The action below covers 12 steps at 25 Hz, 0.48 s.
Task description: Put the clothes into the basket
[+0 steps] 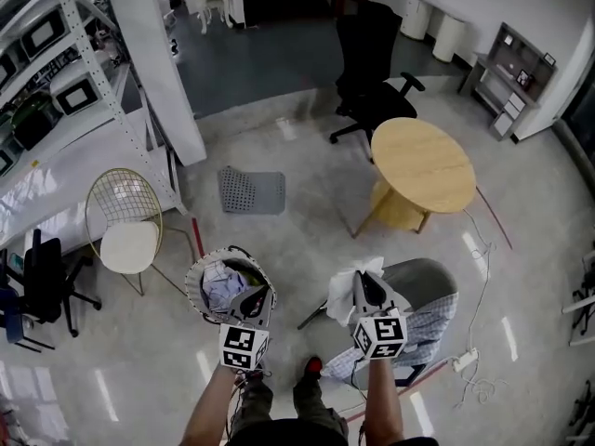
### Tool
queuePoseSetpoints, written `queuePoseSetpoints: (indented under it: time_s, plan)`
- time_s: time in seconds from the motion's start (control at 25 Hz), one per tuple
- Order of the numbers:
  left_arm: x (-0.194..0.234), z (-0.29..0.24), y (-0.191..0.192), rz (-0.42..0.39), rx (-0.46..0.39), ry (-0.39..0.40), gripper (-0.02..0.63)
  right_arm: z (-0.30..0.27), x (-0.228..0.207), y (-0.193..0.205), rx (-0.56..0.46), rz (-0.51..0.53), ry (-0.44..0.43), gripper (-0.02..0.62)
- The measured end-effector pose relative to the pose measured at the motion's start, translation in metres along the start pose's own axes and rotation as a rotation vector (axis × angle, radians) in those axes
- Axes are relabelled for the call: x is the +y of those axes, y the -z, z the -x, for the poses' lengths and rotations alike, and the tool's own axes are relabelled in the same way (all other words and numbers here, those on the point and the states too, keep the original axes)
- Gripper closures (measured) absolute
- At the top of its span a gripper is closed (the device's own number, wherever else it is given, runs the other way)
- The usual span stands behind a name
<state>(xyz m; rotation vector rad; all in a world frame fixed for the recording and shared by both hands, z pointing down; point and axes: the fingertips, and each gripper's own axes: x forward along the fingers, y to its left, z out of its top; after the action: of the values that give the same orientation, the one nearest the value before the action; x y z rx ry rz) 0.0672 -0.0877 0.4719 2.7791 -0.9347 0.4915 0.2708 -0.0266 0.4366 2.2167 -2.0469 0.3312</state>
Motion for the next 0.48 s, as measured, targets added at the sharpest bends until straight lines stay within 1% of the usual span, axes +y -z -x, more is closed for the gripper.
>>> queuePoseSetpoints:
  time_s: [0.2, 0.48]
  plan:
    - [0.033, 0.026, -0.016, 0.018, -0.043, -0.051, 0.6, -0.001, 0.037, -0.039, -0.06, 0.036, -0.037, 0.557]
    - [0.076, 0.061, -0.028, 0.026, -0.088, -0.099, 0.6, -0.013, 0.096, -0.076, -0.114, 0.079, -0.091, 0.557]
